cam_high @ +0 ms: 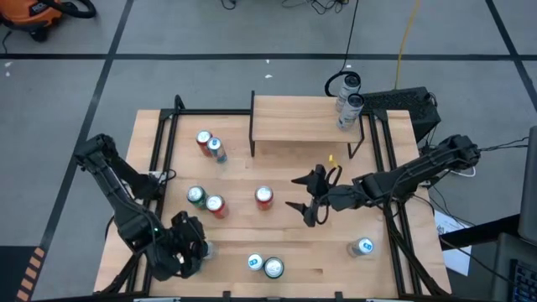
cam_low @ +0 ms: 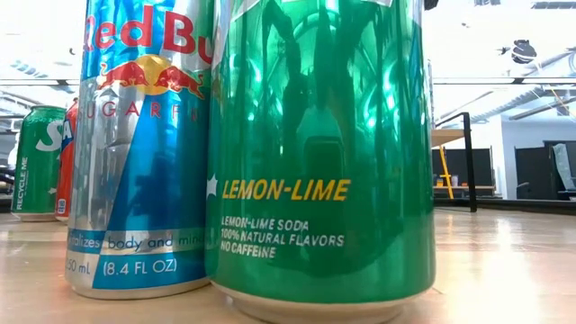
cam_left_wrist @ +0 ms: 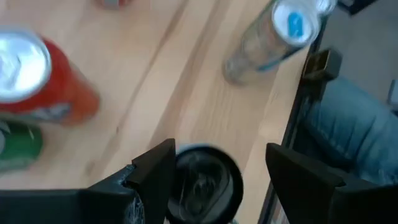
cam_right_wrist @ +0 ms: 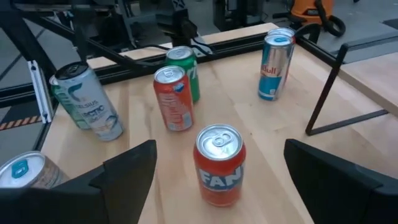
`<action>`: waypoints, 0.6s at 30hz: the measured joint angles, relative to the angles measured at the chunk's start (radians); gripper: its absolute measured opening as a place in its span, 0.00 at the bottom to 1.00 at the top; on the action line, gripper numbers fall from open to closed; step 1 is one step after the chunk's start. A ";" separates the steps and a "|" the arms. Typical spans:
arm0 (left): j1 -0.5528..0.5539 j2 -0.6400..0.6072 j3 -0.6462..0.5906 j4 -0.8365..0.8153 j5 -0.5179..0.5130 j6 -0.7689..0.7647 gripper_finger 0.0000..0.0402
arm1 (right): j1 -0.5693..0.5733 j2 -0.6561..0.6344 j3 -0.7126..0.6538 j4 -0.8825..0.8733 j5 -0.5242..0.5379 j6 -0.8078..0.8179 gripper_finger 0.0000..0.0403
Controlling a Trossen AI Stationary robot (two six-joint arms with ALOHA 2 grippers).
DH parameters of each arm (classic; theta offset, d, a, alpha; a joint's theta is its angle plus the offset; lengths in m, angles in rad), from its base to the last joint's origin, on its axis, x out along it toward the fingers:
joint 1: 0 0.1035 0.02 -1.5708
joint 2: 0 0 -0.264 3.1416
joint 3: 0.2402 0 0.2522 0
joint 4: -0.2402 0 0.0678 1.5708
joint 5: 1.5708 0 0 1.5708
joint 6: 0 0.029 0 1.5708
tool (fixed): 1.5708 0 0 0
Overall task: Place canned beverage on shelf
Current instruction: Put the white blue soda can on the shelf aligned with the other white blue soda can
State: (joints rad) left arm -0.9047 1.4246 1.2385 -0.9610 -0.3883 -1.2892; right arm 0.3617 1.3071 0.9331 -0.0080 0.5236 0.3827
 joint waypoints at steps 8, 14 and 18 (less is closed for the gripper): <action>-0.005 0.009 0.000 -0.044 0.015 -0.115 0.62 | 0.007 0.000 -0.001 0.029 0.002 -0.020 0.85; -0.010 0.009 0.000 -0.021 0.023 -0.119 0.62 | 0.007 0.000 -0.001 0.027 0.000 -0.032 0.85; -0.009 0.009 0.000 -0.038 0.028 -0.118 0.62 | 0.007 0.000 -0.001 0.026 0.000 -0.032 0.85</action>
State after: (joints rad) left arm -0.9138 1.4334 1.2381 -0.9993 -0.3607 -1.4075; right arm 0.3687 1.3071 0.9325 0.0184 0.5232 0.3504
